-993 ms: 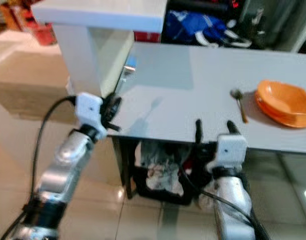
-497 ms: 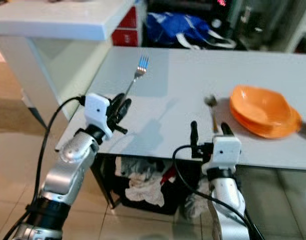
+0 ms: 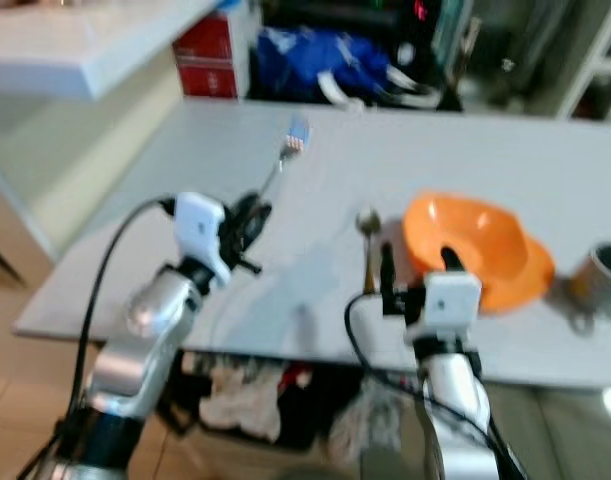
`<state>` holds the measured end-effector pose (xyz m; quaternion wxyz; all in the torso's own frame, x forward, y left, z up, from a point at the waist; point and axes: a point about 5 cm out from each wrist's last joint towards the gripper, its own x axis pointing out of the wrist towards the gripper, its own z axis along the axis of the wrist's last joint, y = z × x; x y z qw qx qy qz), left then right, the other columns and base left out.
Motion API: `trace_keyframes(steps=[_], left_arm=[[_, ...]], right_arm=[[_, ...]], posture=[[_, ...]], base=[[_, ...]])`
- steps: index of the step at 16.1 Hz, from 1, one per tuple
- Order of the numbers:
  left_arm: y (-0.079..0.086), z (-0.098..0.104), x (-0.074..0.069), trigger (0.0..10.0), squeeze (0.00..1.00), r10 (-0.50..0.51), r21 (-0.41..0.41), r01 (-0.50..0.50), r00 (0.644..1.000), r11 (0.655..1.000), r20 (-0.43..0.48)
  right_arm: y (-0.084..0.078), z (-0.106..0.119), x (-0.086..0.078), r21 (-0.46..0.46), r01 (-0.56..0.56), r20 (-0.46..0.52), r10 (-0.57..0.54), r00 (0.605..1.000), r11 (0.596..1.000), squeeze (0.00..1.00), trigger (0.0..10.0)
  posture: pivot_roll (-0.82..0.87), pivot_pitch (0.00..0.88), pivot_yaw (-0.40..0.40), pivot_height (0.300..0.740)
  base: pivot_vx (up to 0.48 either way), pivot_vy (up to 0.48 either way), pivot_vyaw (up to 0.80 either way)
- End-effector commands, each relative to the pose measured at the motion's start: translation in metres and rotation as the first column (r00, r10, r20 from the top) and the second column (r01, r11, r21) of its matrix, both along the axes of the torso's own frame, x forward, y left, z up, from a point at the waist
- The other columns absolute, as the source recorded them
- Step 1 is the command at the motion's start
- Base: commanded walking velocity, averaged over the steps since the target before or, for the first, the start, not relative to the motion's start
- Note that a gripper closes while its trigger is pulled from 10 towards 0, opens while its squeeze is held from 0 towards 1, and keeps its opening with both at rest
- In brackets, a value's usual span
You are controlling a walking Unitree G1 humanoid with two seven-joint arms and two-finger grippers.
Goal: Setting the table
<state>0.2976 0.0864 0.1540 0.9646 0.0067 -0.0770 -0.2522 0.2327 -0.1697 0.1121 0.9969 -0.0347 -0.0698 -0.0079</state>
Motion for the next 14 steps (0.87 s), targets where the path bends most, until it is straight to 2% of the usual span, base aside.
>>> trace_keyframes(steps=[1,2,6,9,11,12,14], left_arm=[[0.001,0.005,0.0,0.0,0.0,-0.015,-0.017,0.015,1.0,1.0,0.011],[0.001,0.005,-0.001,0.0,0.0,-0.014,-0.032,0.014,1.0,0.999,0.006],[0.004,0.009,-0.001,0.0,0.0,0.009,-0.023,-0.008,1.0,1.0,0.021],[0.004,0.007,0.006,0.0,0.0,0.071,-0.006,-0.071,0.997,0.997,0.005],[-0.012,0.005,0.023,0.0,0.0,0.145,0.023,-0.144,0.988,0.989,-0.045],[-0.018,0.005,0.027,0.0,0.0,0.148,0.022,-0.147,0.987,0.989,-0.057],[-0.05,0.007,0.045,0.0,0.0,0.152,0.023,-0.15,0.981,0.988,-0.125]], right_arm=[[0.003,0.003,0.0,-0.01,-0.012,0.012,0.012,1.0,1.0,0.0,10.0],[0.003,0.003,0.0,-0.013,-0.014,0.014,0.014,1.0,1.0,0.0,10.0],[0.002,0.004,-0.002,-0.019,-0.011,0.013,0.012,1.0,1.0,0.0,10.0],[0.002,0.005,-0.003,-0.023,-0.013,0.016,0.014,1.0,1.0,0.0,10.0],[0.0,0.008,-0.006,-0.033,-0.015,0.014,0.016,1.0,0.999,0.0,10.0],[-0.001,0.008,-0.007,-0.037,-0.017,0.013,0.017,1.0,0.999,0.0,10.0],[-0.006,0.01,-0.014,-0.056,-0.011,0.003,0.012,1.0,0.998,0.0,10.0]], posture=[[-0.02,0.0,0.031,0.74],[-0.02,0.0,0.031,0.74],[-0.02,0.0,0.03,0.74],[-0.03,0.0,0.029,0.74],[-0.08,0.0,0.022,0.74],[-0.08,0.0,0.022,0.74],[-0.13,0.0,0.018,0.74]], base=[[0.0,-0.454,0.0],[0.0,-0.454,0.0],[0.0,0.0,0.0],[0.0,0.0,0.0],[0.0,0.0,0.0],[0.0,0.0,0.0],[0.0,0.0,0.0]])
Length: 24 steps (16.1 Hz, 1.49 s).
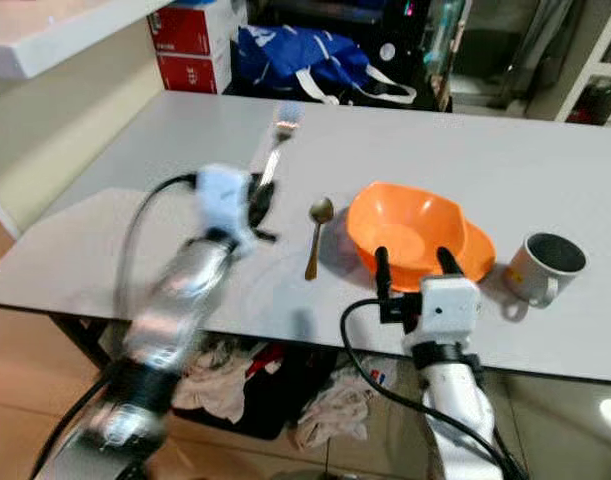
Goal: Setting the table
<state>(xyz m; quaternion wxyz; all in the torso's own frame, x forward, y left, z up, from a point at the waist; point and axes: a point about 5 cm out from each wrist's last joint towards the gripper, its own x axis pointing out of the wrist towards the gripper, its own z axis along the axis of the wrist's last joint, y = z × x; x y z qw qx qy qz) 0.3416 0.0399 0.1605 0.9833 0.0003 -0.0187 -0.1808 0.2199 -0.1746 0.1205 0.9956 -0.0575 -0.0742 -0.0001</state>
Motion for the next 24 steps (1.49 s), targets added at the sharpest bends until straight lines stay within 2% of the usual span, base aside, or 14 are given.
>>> trace_keyframes(steps=[1,2,4,6,9,14,20,24], left_arm=[[-0.012,0.001,0.004,0.0,0.0,-0.003,0.013,0.003,1.0,1.0,-0.019],[-0.022,-0.002,0.006,0.0,0.0,0.0,0.012,0.0,0.998,1.0,-0.063],[-0.03,-0.011,0.007,0.0,0.0,0.01,-0.001,-0.01,0.993,1.0,-0.121],[-0.026,-0.032,0.012,0.0,0.0,0.138,0.043,-0.132,0.956,0.99,-0.258],[-0.024,-0.036,0.013,0.0,0.0,0.191,0.054,-0.183,0.947,0.982,-0.26],[-0.037,-0.043,0.011,0.0,0.0,0.15,0.025,-0.15,0.931,0.988,-0.332],[-0.051,-0.034,0.012,0.0,0.0,0.083,-0.006,-0.091,0.934,0.996,-0.348],[-0.057,-0.037,0.009,0.0,0.0,0.046,-0.012,-0.054,0.928,0.998,-0.37]], right_arm=[[-0.002,0.002,-0.002,-0.013,0.002,-0.006,-0.002,1.0,1.0,0.0,10.0],[-0.002,0.004,-0.004,-0.017,0.004,-0.007,-0.004,1.0,1.0,0.0,10.0],[-0.004,0.005,-0.008,-0.025,0.008,-0.014,-0.009,1.0,1.0,0.0,10.0],[-0.007,0.004,-0.015,-0.035,0.004,-0.038,-0.005,0.999,0.999,0.0,10.0],[-0.01,0.005,-0.019,-0.046,-0.001,-0.055,-0.002,0.998,0.999,0.0,10.0],[-0.006,0.004,-0.021,-0.043,-0.013,-0.072,0.009,0.997,0.999,0.0,10.0],[-0.004,0.005,-0.021,-0.036,-0.011,-0.081,0.008,0.997,0.999,0.0,10.0],[-0.003,0.004,-0.022,-0.034,-0.009,-0.085,0.006,0.996,0.999,0.0,10.0]], posture=[[-0.13,0.0,0.018,0.74],[-0.15,0.0,0.021,0.74],[-0.17,0.0,0.017,0.74],[-0.18,0.0,0.007,0.74],[-0.19,0.0,-0.003,0.74],[-0.19,0.0,0.002,0.74],[-0.19,0.0,0.008,0.74],[-0.19,0.0,0.014,0.74]], base=[[0.0,0.0,0.0],[0.0,0.0,0.0],[0.0,0.0,0.0],[0.0,0.0,0.0],[0.0,0.0,0.0],[0.0,0.0,0.0],[0.0,0.0,0.0],[0.0,0.0,0.0]])
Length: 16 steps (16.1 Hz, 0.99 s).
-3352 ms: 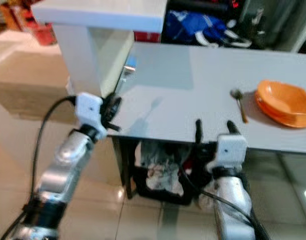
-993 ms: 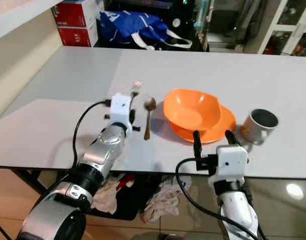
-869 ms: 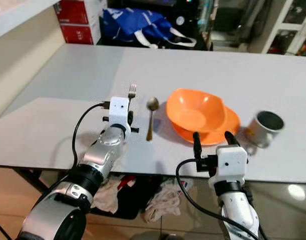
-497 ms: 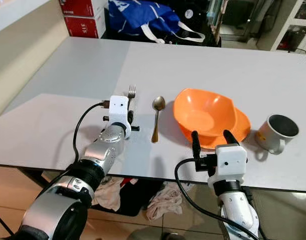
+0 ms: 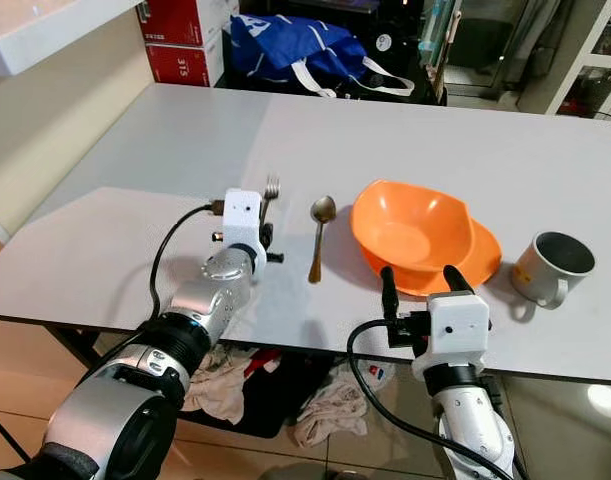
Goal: Setting the table
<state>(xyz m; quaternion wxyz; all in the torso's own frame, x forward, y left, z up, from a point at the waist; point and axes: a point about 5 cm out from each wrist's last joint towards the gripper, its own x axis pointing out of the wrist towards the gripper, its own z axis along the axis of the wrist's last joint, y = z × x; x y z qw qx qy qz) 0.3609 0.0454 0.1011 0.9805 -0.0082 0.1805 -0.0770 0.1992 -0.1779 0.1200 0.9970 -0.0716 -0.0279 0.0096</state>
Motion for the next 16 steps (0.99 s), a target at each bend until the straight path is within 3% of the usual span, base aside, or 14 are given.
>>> trace_keyframes(steps=[1,4,6,13,14,15,16], left_arm=[[-0.063,0.021,-0.011,0.0,0.0,-0.134,-0.1,0.136,0.991,0.986,0.022],[-0.064,0.016,-0.013,0.0,0.0,-0.144,-0.116,0.142,0.99,0.983,-0.008],[-0.074,0.017,-0.017,0.0,0.0,-0.19,-0.159,0.185,0.982,0.97,-0.013],[-0.081,0.014,-0.022,0.0,0.0,-0.247,-0.152,0.241,0.969,0.959,-0.024],[-0.08,0.013,-0.022,10.0,0.0,-0.243,-0.144,0.237,0.97,0.961,-0.029],[-0.08,0.013,-0.022,10.0,1.0,-0.24,-0.14,0.233,0.97,0.962,-0.032],[-0.079,0.012,-0.022,10.0,1.0,-0.242,-0.14,0.234,0.97,0.962,-0.037]], right_arm=[[0.001,0.004,-0.001,-0.004,0.003,0.007,-0.003,1.0,1.0,0.0,10.0],[0.001,0.003,-0.001,-0.001,0.003,0.004,-0.003,1.0,1.0,0.0,10.0],[0.002,0.002,-0.002,-0.001,0.003,0.002,-0.003,1.0,1.0,0.0,10.0],[0.005,0.001,-0.004,0.002,0.006,-0.004,-0.006,1.0,1.0,0.0,10.0],[0.005,0.001,-0.004,0.003,0.006,-0.004,-0.006,1.0,1.0,0.0,10.0],[0.006,0.001,-0.004,0.005,0.006,-0.005,-0.006,1.0,1.0,0.0,10.0],[0.006,0.001,-0.004,0.006,0.005,-0.005,-0.005,1.0,1.0,0.0,10.0]], posture=[[-0.19,0.0,0.014,0.74],[-0.19,0.0,0.016,0.74],[-0.19,0.0,0.016,0.74],[-0.2,0.0,0.025,0.74],[-0.2,0.0,0.026,0.74],[-0.2,0.0,0.026,0.74],[-0.2,0.0,0.026,0.74]], base=[[0.0,0.0,0.0],[0.0,0.0,0.0],[0.0,0.0,0.0],[0.0,0.0,0.0],[0.0,0.0,0.0],[0.0,0.0,0.0],[0.0,0.0,0.0]])
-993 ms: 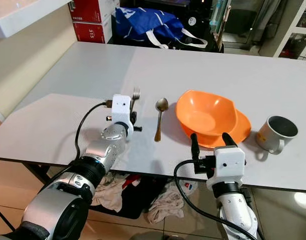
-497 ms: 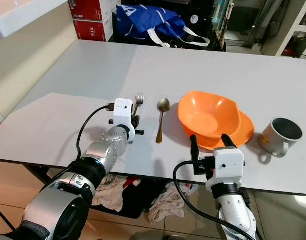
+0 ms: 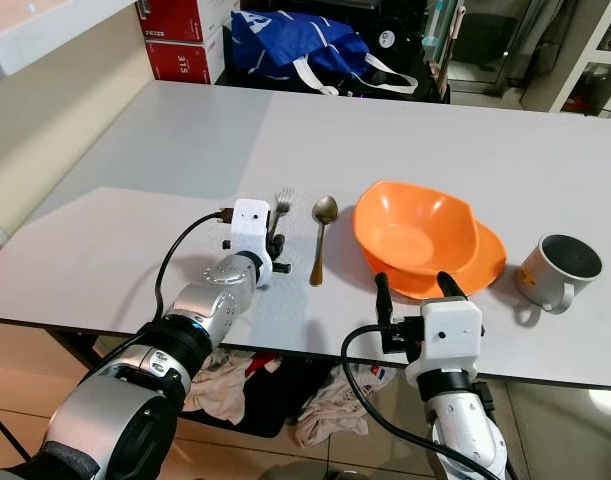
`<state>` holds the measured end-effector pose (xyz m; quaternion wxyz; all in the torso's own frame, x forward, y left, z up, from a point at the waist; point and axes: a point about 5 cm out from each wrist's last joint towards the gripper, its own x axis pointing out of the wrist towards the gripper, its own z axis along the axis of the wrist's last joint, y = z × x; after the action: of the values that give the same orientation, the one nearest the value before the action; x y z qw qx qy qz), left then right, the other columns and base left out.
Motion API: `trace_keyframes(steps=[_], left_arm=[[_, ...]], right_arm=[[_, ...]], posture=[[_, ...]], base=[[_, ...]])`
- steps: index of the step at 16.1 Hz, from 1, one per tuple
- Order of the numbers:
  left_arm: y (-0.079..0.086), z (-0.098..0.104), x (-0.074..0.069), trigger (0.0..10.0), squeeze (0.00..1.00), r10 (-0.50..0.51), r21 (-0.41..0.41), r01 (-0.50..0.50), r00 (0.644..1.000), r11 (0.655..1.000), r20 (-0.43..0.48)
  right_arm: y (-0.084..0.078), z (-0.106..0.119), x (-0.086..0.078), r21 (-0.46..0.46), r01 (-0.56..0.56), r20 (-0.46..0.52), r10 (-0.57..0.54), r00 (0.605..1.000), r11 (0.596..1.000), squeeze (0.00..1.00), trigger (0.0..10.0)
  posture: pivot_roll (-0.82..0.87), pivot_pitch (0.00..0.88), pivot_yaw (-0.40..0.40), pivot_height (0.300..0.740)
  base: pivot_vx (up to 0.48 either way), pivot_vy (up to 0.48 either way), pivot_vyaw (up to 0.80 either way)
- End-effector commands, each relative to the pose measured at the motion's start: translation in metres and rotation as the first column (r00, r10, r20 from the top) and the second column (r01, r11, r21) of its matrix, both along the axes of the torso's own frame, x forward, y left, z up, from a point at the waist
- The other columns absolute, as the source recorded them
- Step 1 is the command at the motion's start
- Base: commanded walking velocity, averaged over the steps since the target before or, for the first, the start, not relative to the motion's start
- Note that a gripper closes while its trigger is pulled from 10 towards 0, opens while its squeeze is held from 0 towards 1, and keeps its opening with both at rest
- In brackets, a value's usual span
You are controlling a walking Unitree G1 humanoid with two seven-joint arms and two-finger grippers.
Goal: Setting the table
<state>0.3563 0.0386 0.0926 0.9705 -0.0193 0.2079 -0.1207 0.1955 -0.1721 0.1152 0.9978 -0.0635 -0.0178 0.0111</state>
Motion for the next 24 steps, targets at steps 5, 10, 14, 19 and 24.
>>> trace_keyframes(steps=[5,10,14,19,24], left_arm=[[-0.072,0.02,-0.017,10.0,1.0,-0.151,-0.092,0.151,0.988,0.984,0.002],[-0.062,0.045,-0.006,10.0,0.91,-0.146,-0.054,0.154,0.98,0.987,0.132],[-0.028,0.076,-0.004,10.0,0.0,-0.166,-0.001,0.177,0.923,0.984,0.347],[0.019,0.069,-0.033,10.0,0.0,-0.247,0.005,0.276,0.853,0.961,0.459],[0.073,0.045,-0.073,10.0,0.0,-0.251,0.073,0.245,0.849,0.967,0.465]], right_arm=[[0.002,0.005,0.0,-0.008,0.01,0.013,-0.01,1.0,1.0,0.0,10.0],[0.003,0.005,0.004,-0.003,0.007,0.02,-0.007,1.0,1.0,0.0,10.0],[0.004,0.004,0.015,0.009,0.0,0.037,-0.001,0.999,1.0,0.0,10.0],[0.009,0.001,0.028,0.021,-0.025,0.05,0.024,0.998,0.999,0.0,10.0],[0.01,-0.002,0.038,0.026,-0.034,0.064,0.032,0.997,0.999,0.0,10.0]], posture=[[-0.19,0.0,0.03,0.74],[-0.17,0.0,0.026,0.74],[-0.12,0.0,0.02,0.74],[-0.05,0.0,0.008,0.74],[-0.02,0.0,0.004,0.74]], base=[[0.0,0.0,0.0],[0.0,0.0,0.0],[0.0,0.0,0.0],[0.0,0.0,0.0],[0.0,0.0,0.0]])
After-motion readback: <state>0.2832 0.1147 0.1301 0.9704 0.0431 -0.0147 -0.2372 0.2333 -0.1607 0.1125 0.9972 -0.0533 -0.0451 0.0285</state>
